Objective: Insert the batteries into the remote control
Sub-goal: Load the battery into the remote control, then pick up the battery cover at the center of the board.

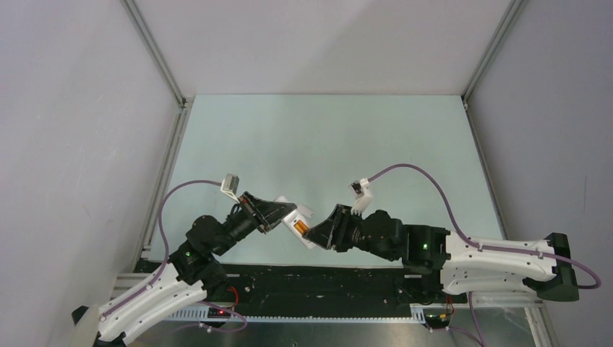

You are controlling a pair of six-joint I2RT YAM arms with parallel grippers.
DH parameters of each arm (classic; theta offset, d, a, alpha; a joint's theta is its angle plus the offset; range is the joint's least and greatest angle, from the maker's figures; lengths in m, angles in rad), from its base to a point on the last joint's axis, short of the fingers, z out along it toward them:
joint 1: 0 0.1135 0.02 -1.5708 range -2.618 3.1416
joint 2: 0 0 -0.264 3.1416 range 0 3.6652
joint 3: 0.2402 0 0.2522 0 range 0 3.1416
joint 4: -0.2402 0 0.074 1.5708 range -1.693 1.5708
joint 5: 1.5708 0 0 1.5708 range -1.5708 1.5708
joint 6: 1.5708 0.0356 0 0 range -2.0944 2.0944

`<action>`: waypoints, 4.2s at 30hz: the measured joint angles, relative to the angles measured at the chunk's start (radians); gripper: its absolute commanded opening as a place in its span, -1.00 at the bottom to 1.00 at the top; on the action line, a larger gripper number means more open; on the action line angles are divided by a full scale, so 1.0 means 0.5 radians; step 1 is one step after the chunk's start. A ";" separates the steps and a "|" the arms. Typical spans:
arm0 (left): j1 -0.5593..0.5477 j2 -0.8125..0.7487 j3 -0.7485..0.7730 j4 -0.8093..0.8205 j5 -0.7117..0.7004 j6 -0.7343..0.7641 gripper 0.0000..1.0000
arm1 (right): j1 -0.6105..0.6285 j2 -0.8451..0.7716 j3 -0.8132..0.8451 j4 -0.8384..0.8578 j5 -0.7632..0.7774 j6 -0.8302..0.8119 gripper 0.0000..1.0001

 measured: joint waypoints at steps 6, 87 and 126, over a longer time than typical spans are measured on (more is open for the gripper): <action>0.003 -0.008 0.000 0.001 -0.014 0.002 -1.00 | -0.003 0.021 0.000 0.024 -0.004 0.008 0.21; 0.001 -0.457 0.349 -0.781 -0.113 0.253 -1.00 | -0.839 1.963 0.803 -0.171 -0.700 -2.383 0.02; 0.001 -0.523 0.208 -0.809 -0.252 0.231 -1.00 | -0.848 1.435 0.492 -0.331 -0.561 -2.068 -0.36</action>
